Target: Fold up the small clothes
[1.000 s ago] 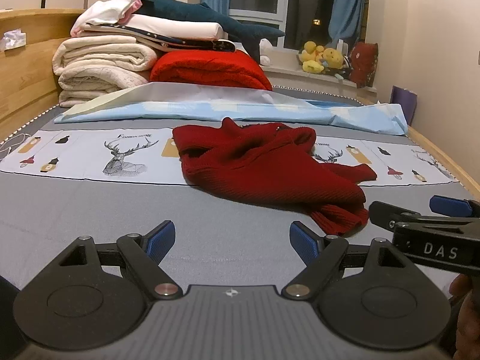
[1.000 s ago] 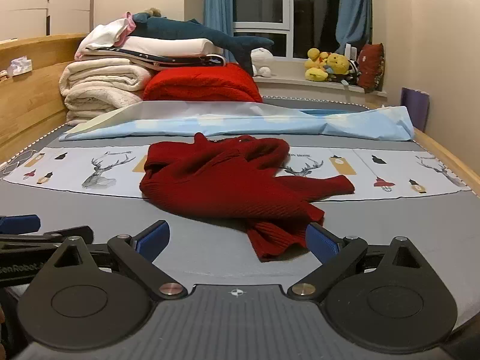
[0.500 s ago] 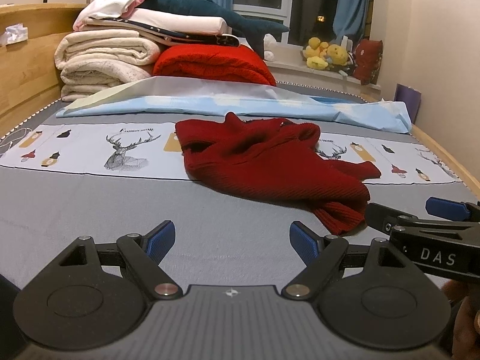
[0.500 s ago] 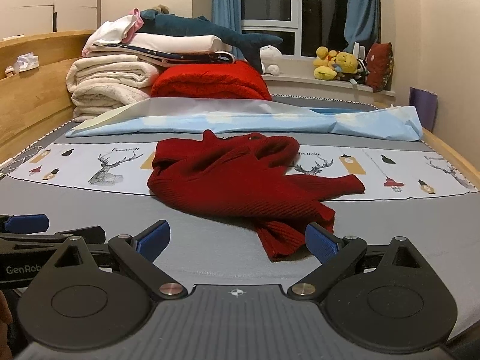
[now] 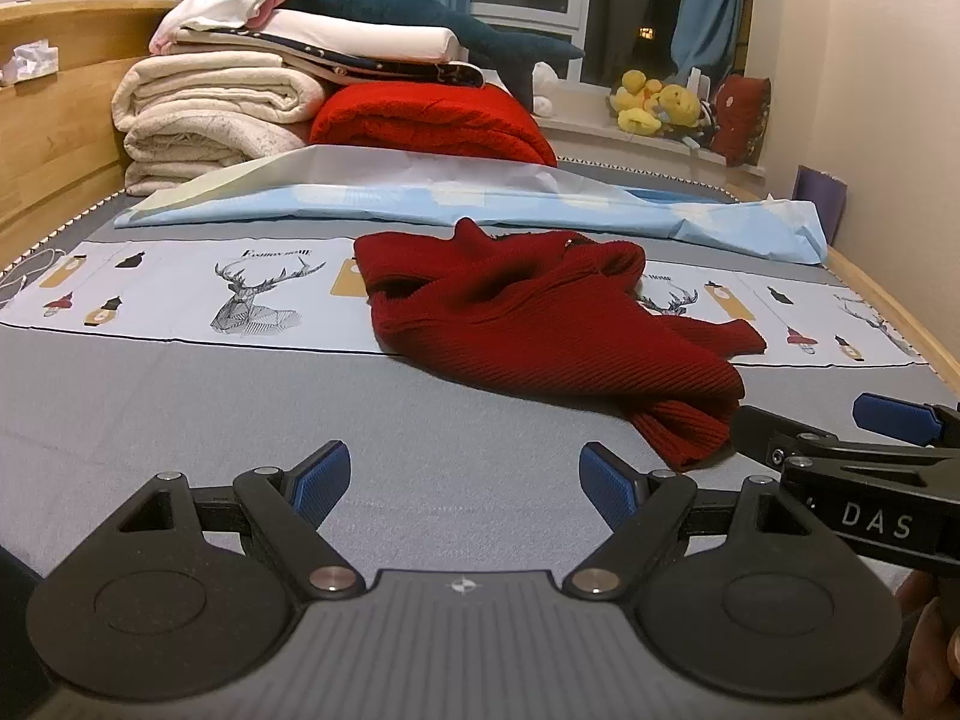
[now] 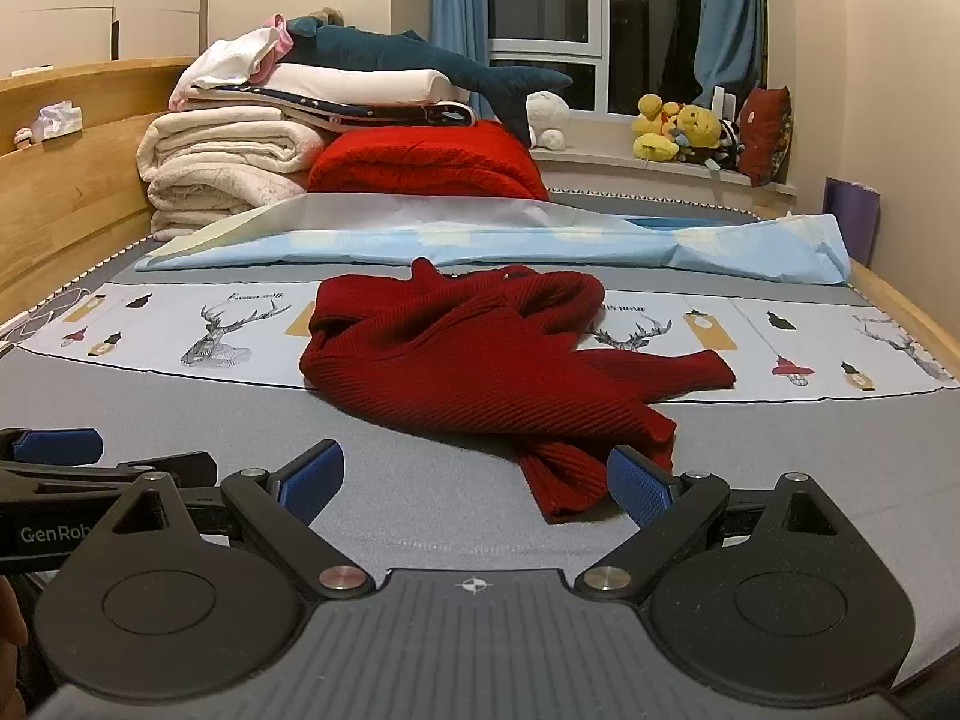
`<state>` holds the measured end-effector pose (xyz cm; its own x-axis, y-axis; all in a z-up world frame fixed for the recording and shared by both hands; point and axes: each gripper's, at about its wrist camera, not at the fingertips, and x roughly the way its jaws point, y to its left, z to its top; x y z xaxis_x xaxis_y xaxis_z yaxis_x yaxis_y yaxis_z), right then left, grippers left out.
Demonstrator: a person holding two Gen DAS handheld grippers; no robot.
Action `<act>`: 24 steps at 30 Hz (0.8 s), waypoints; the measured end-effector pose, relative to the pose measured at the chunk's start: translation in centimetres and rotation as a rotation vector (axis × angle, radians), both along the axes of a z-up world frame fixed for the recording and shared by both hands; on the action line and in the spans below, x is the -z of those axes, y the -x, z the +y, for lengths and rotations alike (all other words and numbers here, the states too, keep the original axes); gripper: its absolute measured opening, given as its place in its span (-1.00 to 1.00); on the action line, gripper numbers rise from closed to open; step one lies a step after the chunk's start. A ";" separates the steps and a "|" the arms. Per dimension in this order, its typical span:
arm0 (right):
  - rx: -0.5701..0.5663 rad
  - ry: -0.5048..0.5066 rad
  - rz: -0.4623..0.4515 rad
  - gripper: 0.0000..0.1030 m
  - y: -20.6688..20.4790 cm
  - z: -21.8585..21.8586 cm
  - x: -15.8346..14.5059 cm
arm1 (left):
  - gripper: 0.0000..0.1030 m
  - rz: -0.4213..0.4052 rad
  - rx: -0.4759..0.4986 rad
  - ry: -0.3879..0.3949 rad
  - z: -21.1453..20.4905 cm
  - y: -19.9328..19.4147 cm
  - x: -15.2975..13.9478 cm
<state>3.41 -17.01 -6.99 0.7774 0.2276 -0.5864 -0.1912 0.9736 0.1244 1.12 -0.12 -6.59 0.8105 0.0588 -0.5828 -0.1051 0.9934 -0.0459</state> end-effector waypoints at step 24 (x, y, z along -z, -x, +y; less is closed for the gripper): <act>0.000 0.001 0.005 0.84 0.0 0.1 0.2 | 0.69 0.003 0.000 0.000 0.0 0.0 0.2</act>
<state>3.39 -16.90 -7.16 0.7742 0.2268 -0.5909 -0.1903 0.9738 0.1245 1.15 -0.09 -6.79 0.8090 0.0592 -0.5848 -0.1054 0.9934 -0.0452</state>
